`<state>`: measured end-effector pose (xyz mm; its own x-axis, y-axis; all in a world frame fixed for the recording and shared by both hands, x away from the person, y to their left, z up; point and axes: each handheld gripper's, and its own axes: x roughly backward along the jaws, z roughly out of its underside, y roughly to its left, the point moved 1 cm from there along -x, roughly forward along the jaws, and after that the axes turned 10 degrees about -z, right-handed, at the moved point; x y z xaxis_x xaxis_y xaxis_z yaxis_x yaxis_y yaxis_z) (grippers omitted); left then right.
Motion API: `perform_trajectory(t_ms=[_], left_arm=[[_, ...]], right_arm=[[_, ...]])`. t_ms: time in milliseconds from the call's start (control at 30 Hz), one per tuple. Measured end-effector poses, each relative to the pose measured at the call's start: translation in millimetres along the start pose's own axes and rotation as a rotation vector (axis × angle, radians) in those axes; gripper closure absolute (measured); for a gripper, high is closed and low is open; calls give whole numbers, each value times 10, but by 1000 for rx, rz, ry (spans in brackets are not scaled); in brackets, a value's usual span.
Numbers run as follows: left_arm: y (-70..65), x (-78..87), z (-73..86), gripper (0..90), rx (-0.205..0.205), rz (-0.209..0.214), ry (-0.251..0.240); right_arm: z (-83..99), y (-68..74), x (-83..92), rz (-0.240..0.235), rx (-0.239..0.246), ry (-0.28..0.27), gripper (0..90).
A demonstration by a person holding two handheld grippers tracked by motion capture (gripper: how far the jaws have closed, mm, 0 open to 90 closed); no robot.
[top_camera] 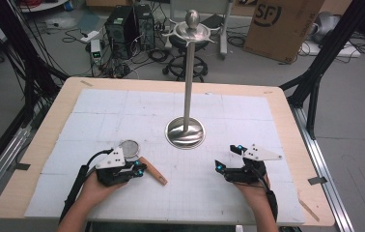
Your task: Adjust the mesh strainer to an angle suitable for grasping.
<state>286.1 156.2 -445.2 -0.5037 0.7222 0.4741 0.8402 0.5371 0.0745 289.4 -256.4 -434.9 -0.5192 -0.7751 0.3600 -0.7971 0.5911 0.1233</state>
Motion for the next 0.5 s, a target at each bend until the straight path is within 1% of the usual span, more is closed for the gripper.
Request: perform_trajectory(t_ms=[133, 333, 400, 500], left_arm=[[-70, -71, -35, 892, -41, 27, 26], [-184, -195, -53, 895, -92, 50, 69], [-220, -238, -66, 896, -102, 58, 73], [-242, -299, -90, 895, -109, 52, 86]], right_arm=[[8, 10, -28, -3, 2, 14, 152], [24, 12, -65, -5, 3, 34, 152], [25, 9, -63, -5, 2, 37, 152], [21, 6, -57, -3, 1, 30, 152]])
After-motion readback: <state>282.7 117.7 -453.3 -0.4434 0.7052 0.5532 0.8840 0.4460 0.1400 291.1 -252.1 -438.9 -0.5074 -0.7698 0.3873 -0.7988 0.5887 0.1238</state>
